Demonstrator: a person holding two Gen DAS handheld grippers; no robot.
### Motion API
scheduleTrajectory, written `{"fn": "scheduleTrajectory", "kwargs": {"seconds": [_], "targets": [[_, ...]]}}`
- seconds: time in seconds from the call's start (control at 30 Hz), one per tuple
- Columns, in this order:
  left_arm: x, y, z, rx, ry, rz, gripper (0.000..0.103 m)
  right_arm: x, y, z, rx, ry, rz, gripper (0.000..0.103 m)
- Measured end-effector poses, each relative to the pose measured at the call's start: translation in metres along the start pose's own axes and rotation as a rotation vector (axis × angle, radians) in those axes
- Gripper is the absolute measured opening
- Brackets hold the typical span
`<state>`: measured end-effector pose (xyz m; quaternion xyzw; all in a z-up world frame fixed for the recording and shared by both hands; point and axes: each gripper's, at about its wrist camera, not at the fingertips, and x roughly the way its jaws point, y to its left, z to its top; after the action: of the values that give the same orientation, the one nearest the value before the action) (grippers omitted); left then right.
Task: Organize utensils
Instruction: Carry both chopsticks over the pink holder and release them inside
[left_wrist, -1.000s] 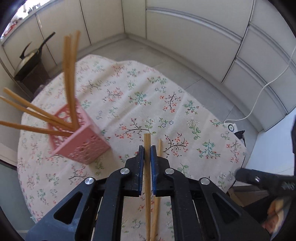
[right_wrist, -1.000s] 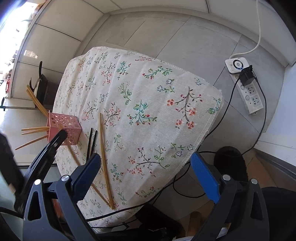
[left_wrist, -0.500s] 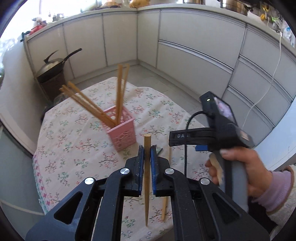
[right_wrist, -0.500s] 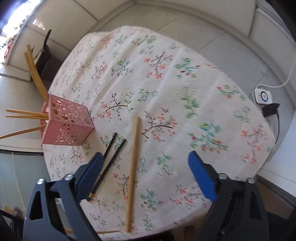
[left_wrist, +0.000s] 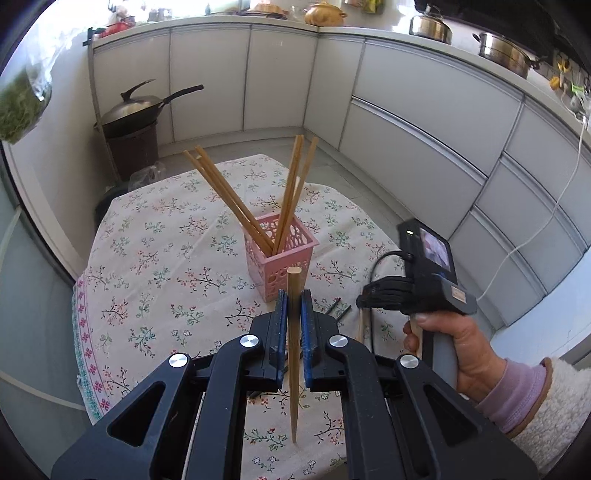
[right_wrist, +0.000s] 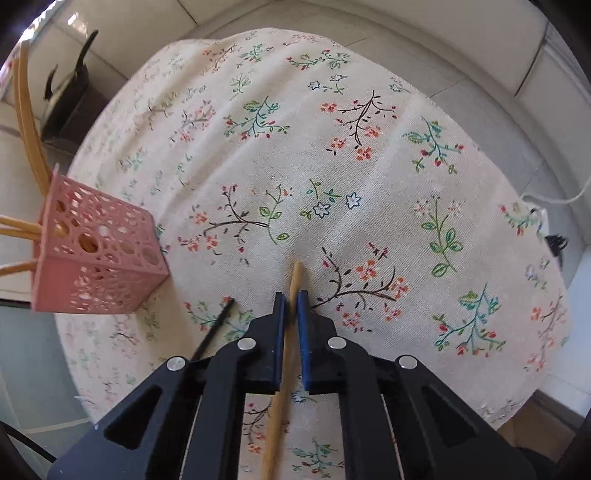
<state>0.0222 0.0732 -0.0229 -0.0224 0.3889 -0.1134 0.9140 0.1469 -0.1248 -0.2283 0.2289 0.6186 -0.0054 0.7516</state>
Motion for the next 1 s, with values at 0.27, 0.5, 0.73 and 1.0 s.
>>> {"fn": "scheduleTrajectory", "kwargs": {"seconds": [0.27, 0.5, 0.73, 1.0], "targets": [[-0.016, 0.004, 0.008, -0.055, -0.075, -0.015, 0.007, -0.103, -0.004, -0.028, -0.096, -0.24, 0.152, 0.005], [-0.026, -0.011, 0.017, -0.054, -0.13, -0.037, 0.007, -0.211, 0.009, -0.053, -0.2, -0.525, 0.237, 0.005], [-0.05, -0.016, 0.052, -0.082, -0.248, -0.036, 0.007, -0.267, 0.007, -0.028, -0.141, -0.635, 0.339, 0.006], [-0.082, -0.012, 0.106, -0.16, -0.442, 0.04, 0.007, -0.3, 0.017, -0.009, -0.145, -0.686, 0.403, 0.006]]}}
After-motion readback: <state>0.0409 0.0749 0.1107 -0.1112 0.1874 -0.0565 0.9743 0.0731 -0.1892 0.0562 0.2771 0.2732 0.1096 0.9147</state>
